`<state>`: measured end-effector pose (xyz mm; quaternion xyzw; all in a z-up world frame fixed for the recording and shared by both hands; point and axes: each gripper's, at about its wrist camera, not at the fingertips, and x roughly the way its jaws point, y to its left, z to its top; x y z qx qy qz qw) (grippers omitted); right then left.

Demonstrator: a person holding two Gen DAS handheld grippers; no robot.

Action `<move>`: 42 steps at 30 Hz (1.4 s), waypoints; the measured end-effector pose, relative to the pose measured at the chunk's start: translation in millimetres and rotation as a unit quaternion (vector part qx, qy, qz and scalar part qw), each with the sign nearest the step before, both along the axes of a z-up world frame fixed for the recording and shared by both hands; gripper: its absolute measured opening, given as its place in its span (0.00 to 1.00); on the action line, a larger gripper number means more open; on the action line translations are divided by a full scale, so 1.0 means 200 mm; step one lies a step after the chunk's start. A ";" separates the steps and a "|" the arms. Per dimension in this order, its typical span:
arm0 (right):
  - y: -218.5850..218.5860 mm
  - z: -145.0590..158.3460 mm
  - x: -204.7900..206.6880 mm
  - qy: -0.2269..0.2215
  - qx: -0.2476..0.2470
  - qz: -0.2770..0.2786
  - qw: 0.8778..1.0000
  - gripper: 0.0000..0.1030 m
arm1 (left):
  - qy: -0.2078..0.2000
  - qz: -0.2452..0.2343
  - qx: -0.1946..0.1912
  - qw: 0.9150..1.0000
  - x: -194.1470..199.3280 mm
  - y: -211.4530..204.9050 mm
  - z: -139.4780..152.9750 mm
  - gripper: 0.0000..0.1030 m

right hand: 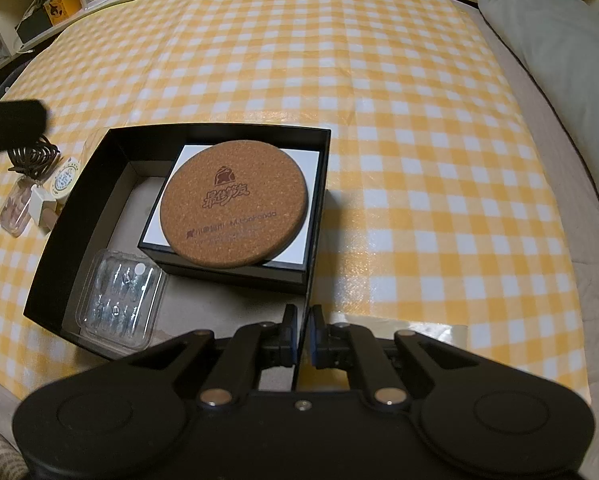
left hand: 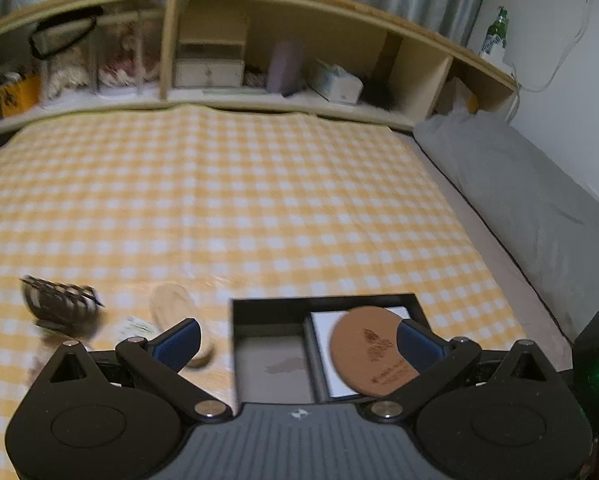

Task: Organize rigid objects
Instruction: 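Lower the cork coaster onto the CHANEL box and open the left tool, then move the left tool to the clear nail-tip case and grasp it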

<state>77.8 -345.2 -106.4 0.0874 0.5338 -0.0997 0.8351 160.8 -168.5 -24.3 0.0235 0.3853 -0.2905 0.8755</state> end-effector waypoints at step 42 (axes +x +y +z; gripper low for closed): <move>0.00 0.00 0.01 0.003 -0.009 0.003 1.000 0.06 | -0.018 0.085 0.144 0.986 0.41 0.74 -0.52 0.82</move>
